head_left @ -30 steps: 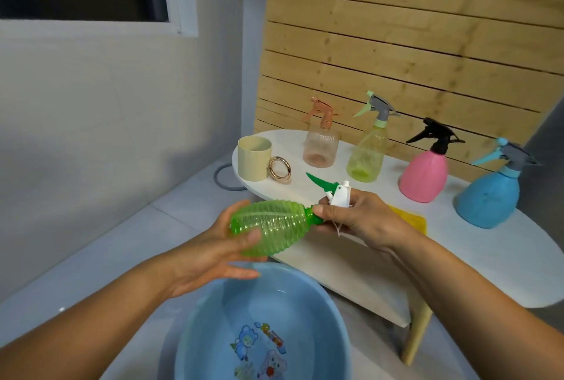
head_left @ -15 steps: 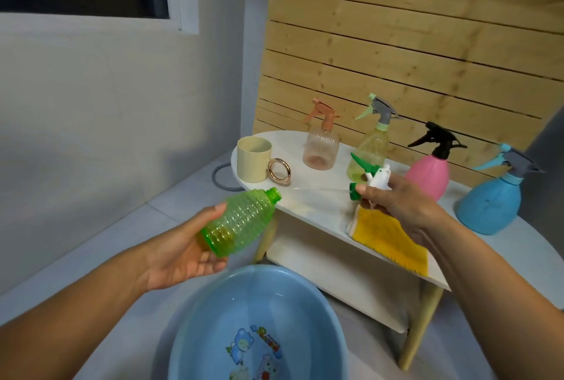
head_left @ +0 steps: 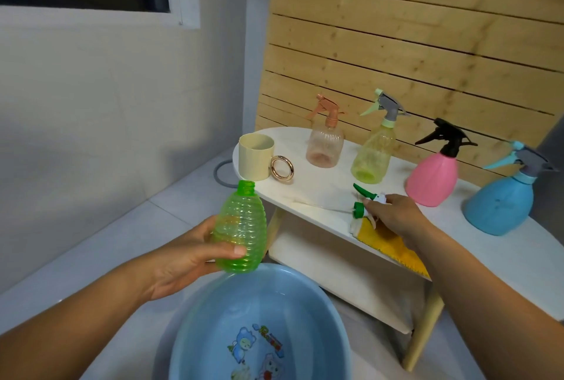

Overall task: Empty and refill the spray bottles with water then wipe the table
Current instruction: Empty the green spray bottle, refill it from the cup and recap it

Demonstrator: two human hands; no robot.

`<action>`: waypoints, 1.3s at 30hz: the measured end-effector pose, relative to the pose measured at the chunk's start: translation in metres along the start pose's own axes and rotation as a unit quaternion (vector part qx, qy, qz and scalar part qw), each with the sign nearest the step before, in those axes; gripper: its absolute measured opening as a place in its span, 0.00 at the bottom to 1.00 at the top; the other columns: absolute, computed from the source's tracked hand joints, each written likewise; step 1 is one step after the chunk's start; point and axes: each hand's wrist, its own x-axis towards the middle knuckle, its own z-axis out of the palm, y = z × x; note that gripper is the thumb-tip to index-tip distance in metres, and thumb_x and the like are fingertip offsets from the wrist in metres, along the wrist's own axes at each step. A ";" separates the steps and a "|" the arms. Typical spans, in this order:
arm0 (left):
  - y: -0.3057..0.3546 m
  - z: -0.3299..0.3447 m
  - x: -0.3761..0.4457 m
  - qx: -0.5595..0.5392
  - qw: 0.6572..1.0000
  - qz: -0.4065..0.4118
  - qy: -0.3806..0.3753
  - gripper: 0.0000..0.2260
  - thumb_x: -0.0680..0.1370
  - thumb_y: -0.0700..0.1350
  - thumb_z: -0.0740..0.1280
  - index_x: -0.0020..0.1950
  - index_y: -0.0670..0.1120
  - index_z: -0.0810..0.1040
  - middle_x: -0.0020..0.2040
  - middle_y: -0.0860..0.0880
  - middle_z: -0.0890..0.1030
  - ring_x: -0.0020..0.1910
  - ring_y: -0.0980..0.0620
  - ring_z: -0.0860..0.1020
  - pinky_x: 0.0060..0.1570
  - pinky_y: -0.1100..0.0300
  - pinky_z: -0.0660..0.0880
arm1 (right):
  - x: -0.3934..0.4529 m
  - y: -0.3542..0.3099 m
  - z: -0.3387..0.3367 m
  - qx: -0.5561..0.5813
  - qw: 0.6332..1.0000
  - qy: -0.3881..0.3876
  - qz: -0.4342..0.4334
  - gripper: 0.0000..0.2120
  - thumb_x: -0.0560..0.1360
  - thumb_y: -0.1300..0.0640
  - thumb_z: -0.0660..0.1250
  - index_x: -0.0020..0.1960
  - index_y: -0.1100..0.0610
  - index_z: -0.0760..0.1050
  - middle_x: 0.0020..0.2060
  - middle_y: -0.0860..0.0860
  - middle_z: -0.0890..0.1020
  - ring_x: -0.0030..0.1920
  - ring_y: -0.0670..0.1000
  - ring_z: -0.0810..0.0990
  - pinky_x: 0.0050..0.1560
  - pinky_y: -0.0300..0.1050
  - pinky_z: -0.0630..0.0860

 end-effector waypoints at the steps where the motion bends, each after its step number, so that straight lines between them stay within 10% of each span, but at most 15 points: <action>1: 0.000 0.000 0.000 0.009 1.000 0.001 0.009 0.43 0.62 0.47 0.85 0.74 0.50 0.72 0.65 0.45 0.84 0.65 0.45 0.83 0.68 0.47 0.76 | -0.001 -0.001 -0.001 -0.020 1.000 0.011 0.002 0.32 0.77 0.43 0.71 0.72 0.62 0.71 0.59 0.55 0.78 0.56 0.58 0.78 0.54 0.51 0.76; 4: 0.000 -0.001 0.002 0.020 0.999 0.011 0.041 0.41 0.63 0.44 0.84 0.73 0.50 0.71 0.63 0.46 0.85 0.63 0.47 0.84 0.63 0.50 0.80 | -0.001 -0.011 0.000 -0.091 0.991 0.088 -0.035 0.33 0.77 0.42 0.69 0.76 0.56 0.67 0.69 0.59 0.73 0.63 0.62 0.77 0.62 0.58 0.76; 9: -0.001 0.002 0.009 0.028 0.996 0.042 0.077 0.42 0.62 0.43 0.83 0.72 0.55 0.69 0.62 0.48 0.85 0.59 0.51 0.85 0.53 0.59 0.82 | -0.001 -0.076 0.036 -0.020 0.979 0.020 -0.203 0.13 0.80 0.48 0.68 0.57 0.56 0.82 0.47 0.52 0.85 0.41 0.52 0.80 0.45 0.50 0.77; 16: -0.007 0.000 0.018 0.064 0.992 0.063 0.093 0.46 0.57 0.51 0.87 0.72 0.57 0.72 0.60 0.54 0.85 0.59 0.55 0.84 0.56 0.59 0.80 | 0.004 -0.140 0.106 -0.048 0.978 -0.158 -0.127 0.23 0.82 0.43 0.63 0.56 0.64 0.78 0.45 0.58 0.82 0.40 0.58 0.79 0.41 0.51 0.71; 25: -0.021 -0.016 0.014 0.065 0.985 0.072 0.143 0.41 0.61 0.42 0.86 0.69 0.58 0.72 0.58 0.56 0.86 0.57 0.57 0.85 0.53 0.63 0.81 | -0.008 -0.142 0.122 0.002 0.978 -0.170 -0.124 0.14 0.85 0.51 0.59 0.45 0.58 0.70 0.40 0.57 0.72 0.32 0.52 0.63 0.29 0.42 0.62; 39: -0.081 -0.024 -0.012 0.147 0.970 0.053 0.184 0.39 0.64 0.33 0.85 0.67 0.52 0.70 0.56 0.53 0.84 0.53 0.62 0.84 0.46 0.67 0.80 | -0.097 -0.059 0.128 -0.116 0.949 -0.188 -0.223 0.18 0.82 0.47 0.61 0.36 0.52 0.68 0.32 0.47 0.74 0.33 0.49 0.70 0.33 0.44 0.64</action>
